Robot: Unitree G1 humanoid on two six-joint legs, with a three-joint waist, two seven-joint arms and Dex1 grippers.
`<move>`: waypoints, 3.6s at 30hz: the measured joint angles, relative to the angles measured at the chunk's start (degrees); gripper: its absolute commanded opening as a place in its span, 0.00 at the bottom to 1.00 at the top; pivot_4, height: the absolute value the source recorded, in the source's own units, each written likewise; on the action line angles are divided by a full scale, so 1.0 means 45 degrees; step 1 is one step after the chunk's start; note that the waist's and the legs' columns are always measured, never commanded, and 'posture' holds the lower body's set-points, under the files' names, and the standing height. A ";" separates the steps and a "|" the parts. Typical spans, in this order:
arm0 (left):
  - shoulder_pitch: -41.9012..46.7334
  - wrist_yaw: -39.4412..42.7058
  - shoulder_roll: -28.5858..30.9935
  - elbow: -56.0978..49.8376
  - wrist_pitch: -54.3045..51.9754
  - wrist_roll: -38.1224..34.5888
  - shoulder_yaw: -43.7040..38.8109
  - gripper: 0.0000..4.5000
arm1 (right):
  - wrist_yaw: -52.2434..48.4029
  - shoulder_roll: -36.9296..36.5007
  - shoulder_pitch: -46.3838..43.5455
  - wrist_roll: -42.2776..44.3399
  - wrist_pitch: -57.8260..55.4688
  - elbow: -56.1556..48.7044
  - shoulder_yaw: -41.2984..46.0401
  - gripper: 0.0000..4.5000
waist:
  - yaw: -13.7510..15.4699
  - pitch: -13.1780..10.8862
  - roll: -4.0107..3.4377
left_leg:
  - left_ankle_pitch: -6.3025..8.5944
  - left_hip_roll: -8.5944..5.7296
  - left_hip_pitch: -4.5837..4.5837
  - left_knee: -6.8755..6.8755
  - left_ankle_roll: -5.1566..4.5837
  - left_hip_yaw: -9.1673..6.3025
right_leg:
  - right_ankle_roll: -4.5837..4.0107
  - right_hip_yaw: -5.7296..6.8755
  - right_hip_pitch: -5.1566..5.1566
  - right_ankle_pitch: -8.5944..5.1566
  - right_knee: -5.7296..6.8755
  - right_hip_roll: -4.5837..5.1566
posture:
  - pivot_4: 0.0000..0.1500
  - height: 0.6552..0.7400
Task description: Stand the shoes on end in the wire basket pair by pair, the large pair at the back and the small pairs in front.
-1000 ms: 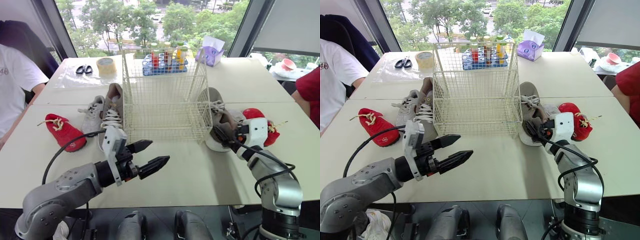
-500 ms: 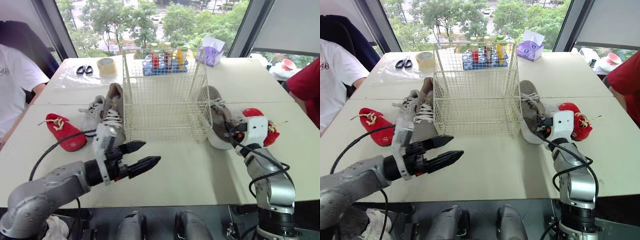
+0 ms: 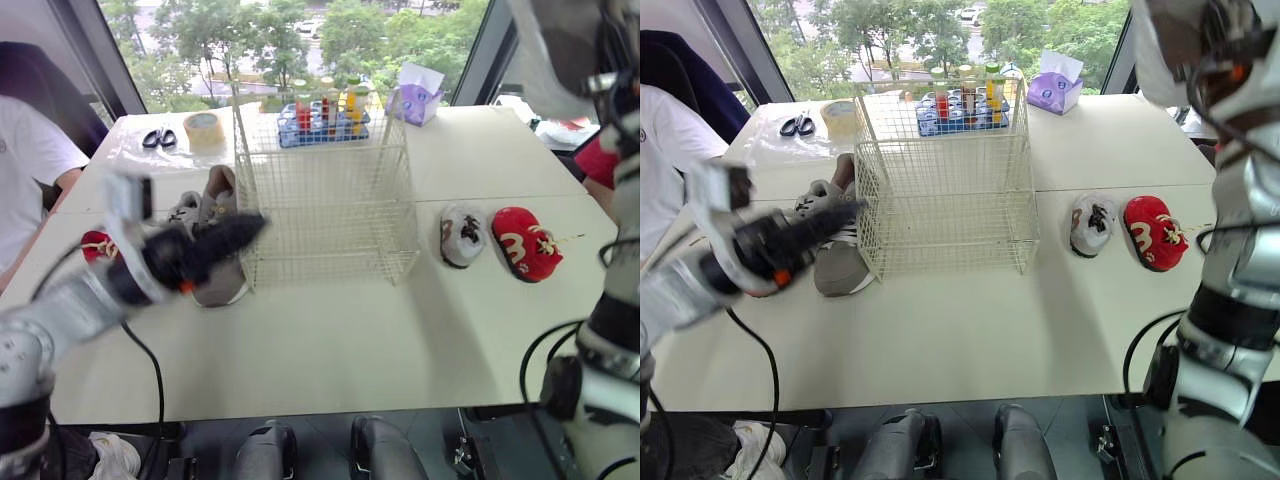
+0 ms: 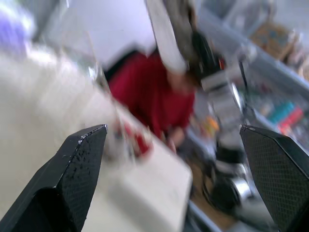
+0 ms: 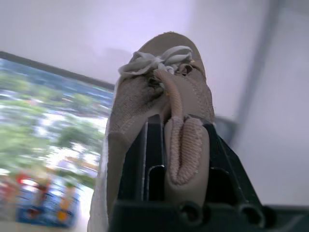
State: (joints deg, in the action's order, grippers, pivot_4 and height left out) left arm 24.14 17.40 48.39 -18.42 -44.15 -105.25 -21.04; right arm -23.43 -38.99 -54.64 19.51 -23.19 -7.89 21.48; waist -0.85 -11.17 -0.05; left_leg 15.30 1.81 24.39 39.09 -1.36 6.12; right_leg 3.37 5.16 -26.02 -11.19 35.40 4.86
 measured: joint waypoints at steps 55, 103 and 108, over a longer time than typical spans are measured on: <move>0.6050 0.0618 -0.5407 0.3682 -0.2232 0.6245 -0.6010 0.14 | 0.0235 0.3921 0.0322 0.7571 -0.2758 0.0988 0.1067 0.99 | 0.0048 -0.0013 0.0162 | -0.0048 -0.0012 0.0002 0.0036 0.0083 0.0037 | 0.0042 -0.0041 -0.0036 -0.0013 0.0160 0.0133 | 1.00 1.00; 0.0569 -0.2130 -0.6425 -0.0965 0.1542 0.4629 -0.0374 1.00 | -0.0908 0.7238 -0.0401 0.9182 -0.1979 0.1328 -0.1967 0.38 | 0.0043 0.0008 0.0192 | -0.0012 0.0002 0.0005 0.0033 0.0017 0.0014 | 0.0035 -0.0030 -0.0031 -0.0012 0.0131 0.0062 | 1.00 1.00; -0.0422 -0.3555 -0.5212 -0.3081 0.1325 0.5393 0.0036 1.00 | -0.1725 0.5150 -0.2750 0.9249 -0.1565 0.3642 -0.0427 0.38 | 0.0101 0.0006 0.0191 | 0.0003 -0.0009 0.0006 0.0028 -0.0008 0.0009 | 0.0029 -0.0030 -0.0025 -0.0013 0.0117 0.0068 | 1.00 1.00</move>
State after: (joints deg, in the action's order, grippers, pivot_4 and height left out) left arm 22.24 1.40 24.94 -32.29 -38.19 -80.98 -20.88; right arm -31.19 -15.81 -67.01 61.13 -30.23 8.50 19.56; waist -0.40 -11.14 0.81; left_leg 15.31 1.77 24.42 39.22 -1.39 6.16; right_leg 3.51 5.03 -26.13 -11.25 35.93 5.17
